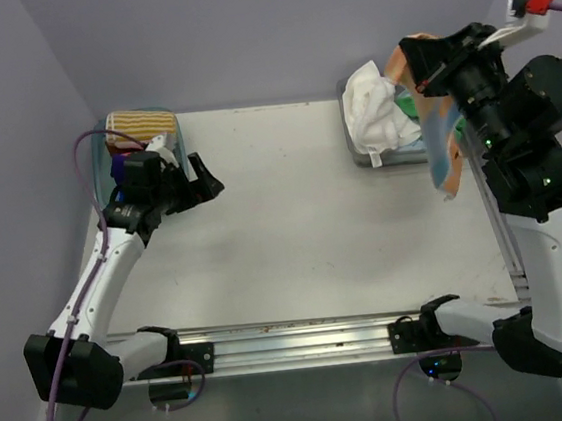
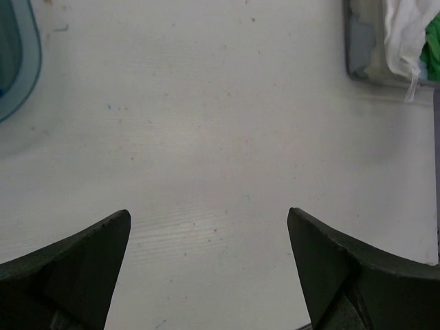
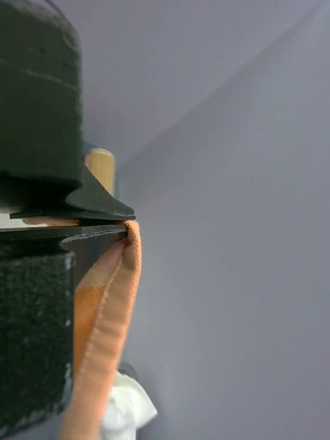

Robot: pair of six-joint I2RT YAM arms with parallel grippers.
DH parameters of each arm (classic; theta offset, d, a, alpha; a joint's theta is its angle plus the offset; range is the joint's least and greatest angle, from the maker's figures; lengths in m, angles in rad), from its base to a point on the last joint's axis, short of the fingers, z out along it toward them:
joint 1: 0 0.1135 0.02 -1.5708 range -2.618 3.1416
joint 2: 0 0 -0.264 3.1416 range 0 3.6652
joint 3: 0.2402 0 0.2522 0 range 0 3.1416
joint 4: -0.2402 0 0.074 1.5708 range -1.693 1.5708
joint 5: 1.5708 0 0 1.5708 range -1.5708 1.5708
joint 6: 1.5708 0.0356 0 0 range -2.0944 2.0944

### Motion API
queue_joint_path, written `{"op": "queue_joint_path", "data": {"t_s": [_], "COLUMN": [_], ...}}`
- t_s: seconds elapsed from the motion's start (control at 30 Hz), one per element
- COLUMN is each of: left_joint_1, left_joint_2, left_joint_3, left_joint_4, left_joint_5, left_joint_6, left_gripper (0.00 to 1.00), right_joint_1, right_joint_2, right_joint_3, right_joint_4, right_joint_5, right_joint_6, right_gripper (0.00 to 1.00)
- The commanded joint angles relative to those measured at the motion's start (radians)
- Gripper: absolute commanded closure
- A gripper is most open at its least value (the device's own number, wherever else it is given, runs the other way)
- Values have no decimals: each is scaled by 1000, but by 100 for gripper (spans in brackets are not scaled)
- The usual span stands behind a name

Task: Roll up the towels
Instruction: Move the towel to the center of the board, then flatten the towel

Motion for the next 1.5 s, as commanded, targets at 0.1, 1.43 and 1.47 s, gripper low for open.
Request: {"op": "queue_joint_path", "data": {"t_s": [0.1, 1.43, 1.47], "left_joint_1": [102, -132, -130], "left_joint_2": [-65, 155, 187], "left_joint_3": [134, -226, -215], "left_joint_4": [-81, 45, 48], "left_joint_5": [44, 102, 99], "left_joint_6": [34, -10, -4], "left_gripper": [0, 16, 17], "right_joint_1": [245, 408, 399], "right_joint_2": [93, 301, 321], "right_joint_3": [-99, -1117, -1100], "right_joint_4": [-111, -28, -11], "right_joint_5": [-161, 237, 237], "right_joint_6": [-124, 224, 221], "right_gripper": [100, 76, 82]}}
